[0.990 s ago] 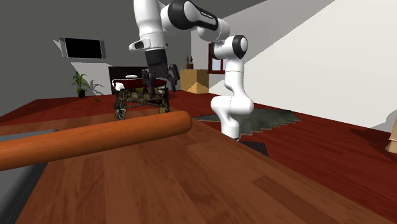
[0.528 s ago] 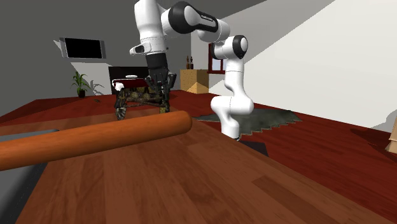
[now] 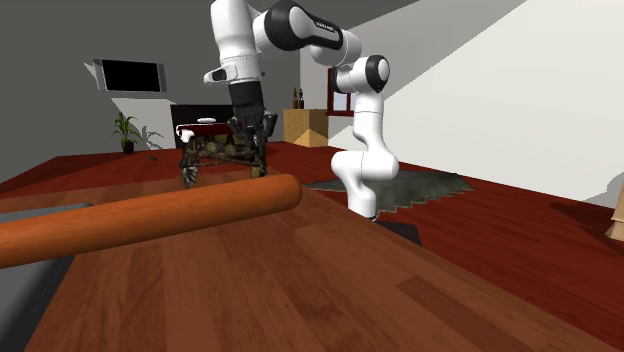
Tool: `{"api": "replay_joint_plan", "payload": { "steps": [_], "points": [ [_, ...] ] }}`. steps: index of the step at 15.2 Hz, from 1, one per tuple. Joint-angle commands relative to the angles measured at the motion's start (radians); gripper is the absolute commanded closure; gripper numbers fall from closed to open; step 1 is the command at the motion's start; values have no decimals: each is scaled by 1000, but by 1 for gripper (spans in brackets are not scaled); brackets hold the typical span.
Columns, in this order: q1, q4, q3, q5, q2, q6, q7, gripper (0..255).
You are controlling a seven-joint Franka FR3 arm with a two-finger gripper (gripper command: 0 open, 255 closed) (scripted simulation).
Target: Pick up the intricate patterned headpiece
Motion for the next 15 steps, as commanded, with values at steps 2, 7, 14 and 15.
{"api": "replay_joint_plan", "payload": {
  "steps": [2,7,14,15],
  "points": [
    [1,49,-1,4,10,-39,-1,255],
    [3,138,-3,12,31,-109,-4,255],
    [3,260,-10,25,67,-199,-10,255],
    [3,260,-10,25,67,-199,-10,255]
  ]
}}
